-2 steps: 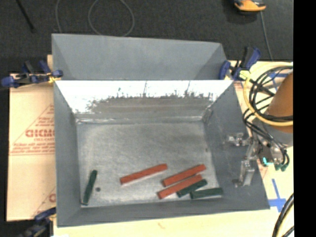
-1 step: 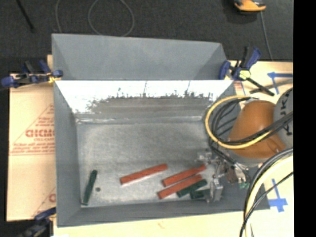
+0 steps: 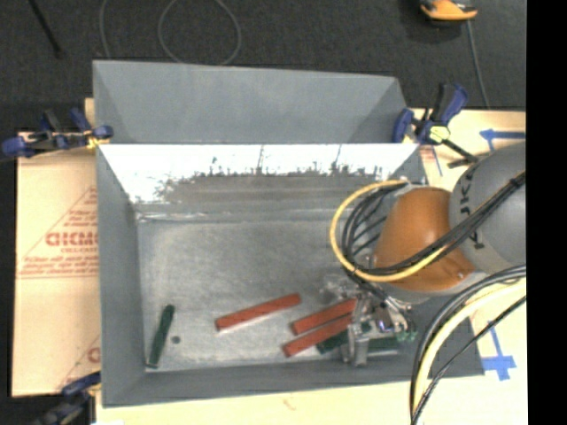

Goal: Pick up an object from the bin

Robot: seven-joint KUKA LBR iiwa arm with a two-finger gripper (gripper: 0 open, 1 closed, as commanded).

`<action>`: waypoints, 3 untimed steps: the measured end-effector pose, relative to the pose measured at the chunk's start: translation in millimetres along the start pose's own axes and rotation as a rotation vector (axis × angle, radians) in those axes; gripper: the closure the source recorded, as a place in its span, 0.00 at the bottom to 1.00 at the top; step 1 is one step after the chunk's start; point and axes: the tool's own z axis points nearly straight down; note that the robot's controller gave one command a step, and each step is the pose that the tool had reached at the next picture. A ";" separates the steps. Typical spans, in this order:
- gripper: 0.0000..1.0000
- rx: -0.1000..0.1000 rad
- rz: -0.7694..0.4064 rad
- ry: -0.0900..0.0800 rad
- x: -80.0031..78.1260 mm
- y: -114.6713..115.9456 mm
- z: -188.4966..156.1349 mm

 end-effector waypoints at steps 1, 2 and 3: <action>1.00 0.002 -0.003 -0.001 -0.3 -2.7 -3.1; 1.00 0.003 0.006 -0.005 4.1 -22.6 -128.3; 1.00 0.003 -0.595 -0.003 -18.1 -62.9 -210.1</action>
Offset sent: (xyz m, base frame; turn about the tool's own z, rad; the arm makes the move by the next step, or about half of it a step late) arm 0.0000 0.0000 0.0000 0.0000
